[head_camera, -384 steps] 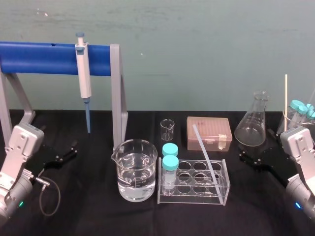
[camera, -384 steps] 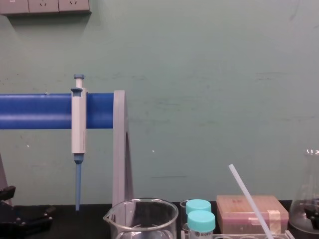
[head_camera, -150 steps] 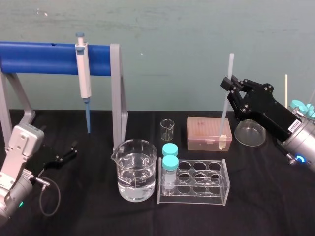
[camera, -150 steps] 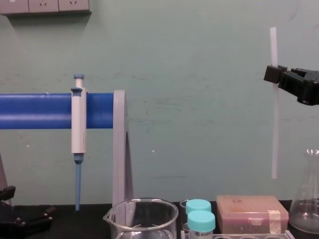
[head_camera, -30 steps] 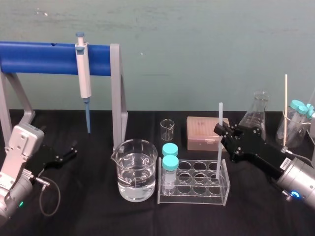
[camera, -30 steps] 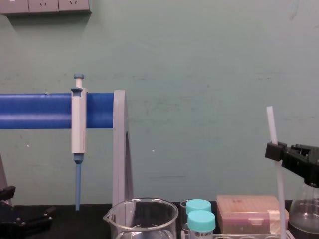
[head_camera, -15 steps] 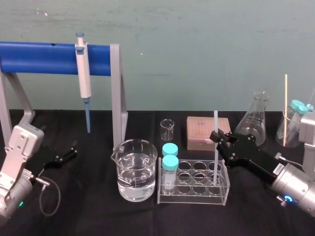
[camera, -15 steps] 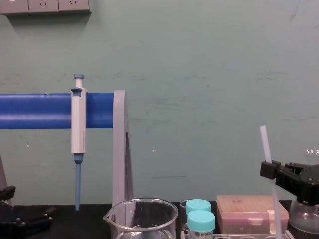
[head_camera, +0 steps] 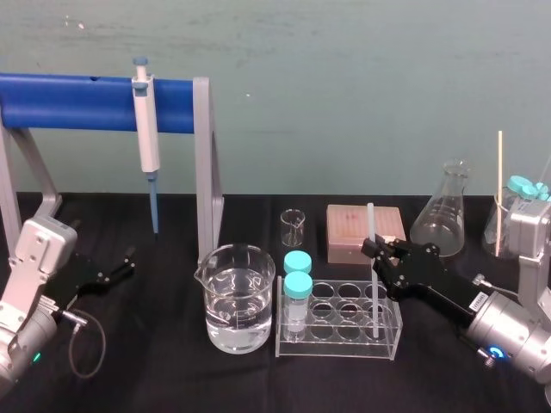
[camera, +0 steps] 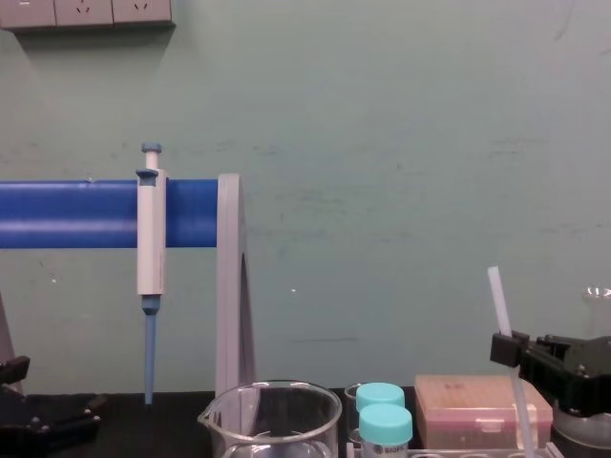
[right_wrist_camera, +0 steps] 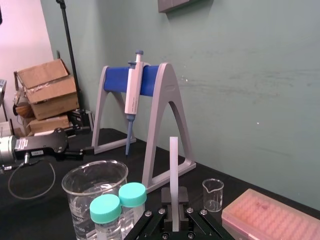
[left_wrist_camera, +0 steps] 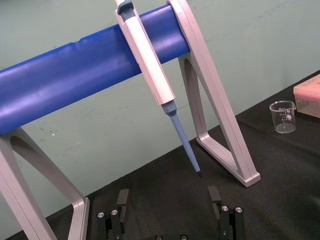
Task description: Pick up the stirring rod with one hand, then place it down.
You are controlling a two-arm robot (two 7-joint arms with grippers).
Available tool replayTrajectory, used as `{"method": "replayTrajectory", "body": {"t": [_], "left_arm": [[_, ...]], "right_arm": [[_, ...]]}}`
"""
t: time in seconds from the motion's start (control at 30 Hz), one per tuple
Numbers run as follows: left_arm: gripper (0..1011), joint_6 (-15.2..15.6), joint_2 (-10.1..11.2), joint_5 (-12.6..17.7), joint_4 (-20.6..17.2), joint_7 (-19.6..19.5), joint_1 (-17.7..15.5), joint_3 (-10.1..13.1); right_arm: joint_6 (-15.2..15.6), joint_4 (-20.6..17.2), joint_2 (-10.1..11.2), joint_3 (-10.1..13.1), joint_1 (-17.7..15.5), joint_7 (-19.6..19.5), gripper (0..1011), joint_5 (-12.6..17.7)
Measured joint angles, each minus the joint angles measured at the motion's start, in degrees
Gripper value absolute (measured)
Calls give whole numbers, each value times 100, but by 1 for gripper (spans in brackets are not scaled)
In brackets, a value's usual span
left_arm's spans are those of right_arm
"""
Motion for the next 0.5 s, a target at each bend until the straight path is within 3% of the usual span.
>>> {"method": "replayTrajectory", "body": {"t": [0.5], "left_arm": [[1000, 0, 0, 0, 0, 0, 0, 0]], "right_arm": [[61, 78, 0, -81, 45, 0, 70, -151]]}}
